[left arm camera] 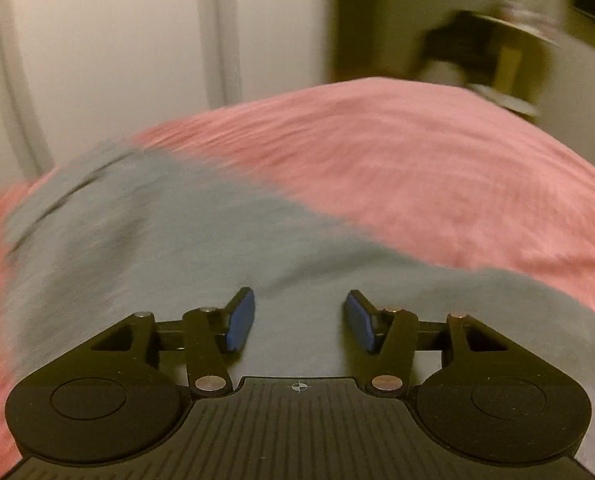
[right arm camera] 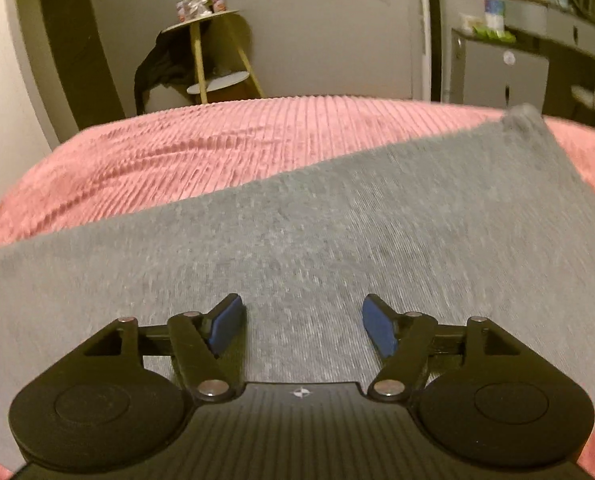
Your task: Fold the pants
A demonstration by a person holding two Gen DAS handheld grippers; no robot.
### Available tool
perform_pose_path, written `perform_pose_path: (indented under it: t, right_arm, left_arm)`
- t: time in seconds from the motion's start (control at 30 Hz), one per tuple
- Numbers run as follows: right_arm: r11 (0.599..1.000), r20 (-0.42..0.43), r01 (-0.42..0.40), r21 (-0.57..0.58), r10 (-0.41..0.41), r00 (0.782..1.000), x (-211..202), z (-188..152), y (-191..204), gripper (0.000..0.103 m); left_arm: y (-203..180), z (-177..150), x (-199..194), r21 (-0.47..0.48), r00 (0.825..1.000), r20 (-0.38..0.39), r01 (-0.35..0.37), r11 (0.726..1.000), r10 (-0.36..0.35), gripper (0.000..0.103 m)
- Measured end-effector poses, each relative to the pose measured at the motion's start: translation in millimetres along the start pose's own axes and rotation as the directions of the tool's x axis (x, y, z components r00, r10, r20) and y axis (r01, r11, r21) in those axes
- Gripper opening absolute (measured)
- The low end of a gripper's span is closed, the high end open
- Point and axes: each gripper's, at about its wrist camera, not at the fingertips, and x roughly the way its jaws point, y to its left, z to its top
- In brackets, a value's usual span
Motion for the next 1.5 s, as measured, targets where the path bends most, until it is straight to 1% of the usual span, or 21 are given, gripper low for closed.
perform_pose_path:
  t: [0.07,0.13,0.27,0.33,0.37,0.43,0.53,0.63,0.7,0.77,0.83,0.9,1.0,1.13,1.2,1.27,1.33,1.37,1.43,1.47,1.5]
  right_arm:
    - [0.998,0.026,-0.034,-0.045,0.035,0.999,3.6,8.0,16.8,0.065]
    - [0.993,0.022,-0.107,-0.053,0.109,0.994,6.9,20.6,37.6,0.056]
    - [0.941,-0.042,-0.319,-0.117,0.316,0.948,25.0,51.7,101.1,0.037]
    - [0.900,-0.076,-0.405,-0.164,0.398,0.914,37.7,67.5,137.1,0.025]
    - [0.879,-0.084,-0.434,-0.199,0.425,0.901,42.6,73.9,153.3,0.026]
    - [0.817,-0.124,-0.507,-0.276,0.493,0.861,55.7,85.8,185.3,0.032]
    - [0.752,-0.201,-0.564,-0.341,0.528,0.825,74.4,95.1,224.7,0.061]
    - [0.681,-0.286,-0.599,-0.421,0.527,0.800,89.4,91.6,255.0,0.070]
    - [0.646,-0.335,-0.617,-0.450,0.518,0.787,95.1,88.1,265.8,0.070]
    - [0.596,-0.361,-0.632,-0.495,0.520,0.774,94.9,84.4,274.5,0.062]
    - [0.556,-0.397,-0.638,-0.533,0.502,0.769,92.7,76.4,281.4,0.025]
    - [0.524,-0.390,-0.631,-0.572,0.503,0.771,88.5,68.2,281.6,0.009]
    - [0.518,-0.356,-0.612,-0.598,0.513,0.781,76.1,64.8,280.0,0.006]
    - [0.501,-0.356,-0.640,-0.582,0.551,0.755,56.1,56.7,272.8,0.005]
    - [0.490,-0.366,-0.645,-0.586,0.551,0.750,49.9,46.7,270.3,0.005]
    - [0.474,-0.392,-0.657,-0.586,0.544,0.742,46.1,35.0,269.3,0.005]
    - [0.449,-0.412,-0.666,-0.596,0.541,0.733,41.0,25.8,268.0,0.005]
    - [0.440,-0.420,-0.670,-0.598,0.540,0.730,39.5,22.3,268.6,0.005]
    - [0.435,-0.441,-0.683,-0.587,0.535,0.720,40.1,19.4,270.5,0.005]
    - [0.437,-0.446,-0.684,-0.584,0.532,0.720,40.5,20.7,270.7,0.005]
    - [0.442,-0.446,-0.689,-0.574,0.537,0.716,41.4,24.2,269.4,0.006]
  left_arm:
    - [27.2,2.4,-14.9,-0.132,0.999,-0.052,0.004,0.991,-0.011,0.061]
    - [44.2,1.7,-26.1,-0.229,0.999,-0.053,-0.015,0.973,0.003,0.075]
    - [48.7,2.2,-30.6,-0.126,0.995,0.036,-0.084,0.989,0.089,0.075]
    - [54.2,2.2,-24.9,-0.128,0.995,0.040,-0.082,0.988,0.087,0.075]
    - [59.0,2.7,-20.9,-0.134,0.997,0.032,-0.071,0.988,0.076,0.075]
    - [58.8,8.0,-11.1,-0.142,0.998,0.018,-0.065,0.988,0.068,0.075]
    - [62.8,12.5,-0.9,-0.183,0.998,0.035,-0.050,0.982,0.058,0.076]
    - [63.2,12.8,5.6,-0.198,0.996,0.084,-0.019,0.980,0.036,0.076]
    - [62.2,12.6,5.5,-0.189,0.994,0.107,0.014,0.982,0.006,0.076]
    - [57.7,13.6,5.8,-0.173,0.993,0.115,0.044,0.984,-0.024,0.076]
    - [54.5,13.8,5.2,-0.171,0.988,0.122,0.114,0.979,-0.094,0.076]
    - [49.5,12.8,2.8,-0.162,0.982,0.138,0.149,0.975,-0.128,0.076]
    - [42.4,11.2,1.3,-0.151,0.965,0.121,0.250,0.956,-0.233,0.071]
    - [36.7,9.1,-3.2,-0.174,0.914,0.089,0.406,0.897,-0.397,0.068]
    - [29.4,9.3,-1.5,-0.159,0.844,0.039,0.534,0.830,-0.535,0.073]
    - [20.1,3.7,5.7,-0.189,0.758,-0.030,0.636,0.748,-0.652,0.073]
    - [9.3,-2.4,16.2,-0.230,0.712,-0.101,0.663,0.712,-0.695,0.073]
    - [2.8,-5.5,22.9,-0.237,0.705,-0.146,0.656,0.716,-0.694,0.071]
    - [-7.8,-10.4,31.1,-0.187,0.750,-0.197,0.603,0.775,-0.631,0.052]
    - [-10.4,-10.4,30.7,-0.151,0.767,-0.189,0.594,0.790,-0.613,0.051]
    - [-10.8,-9.5,30.8,-0.151,0.766,-0.187,0.596,0.789,-0.614,0.052]
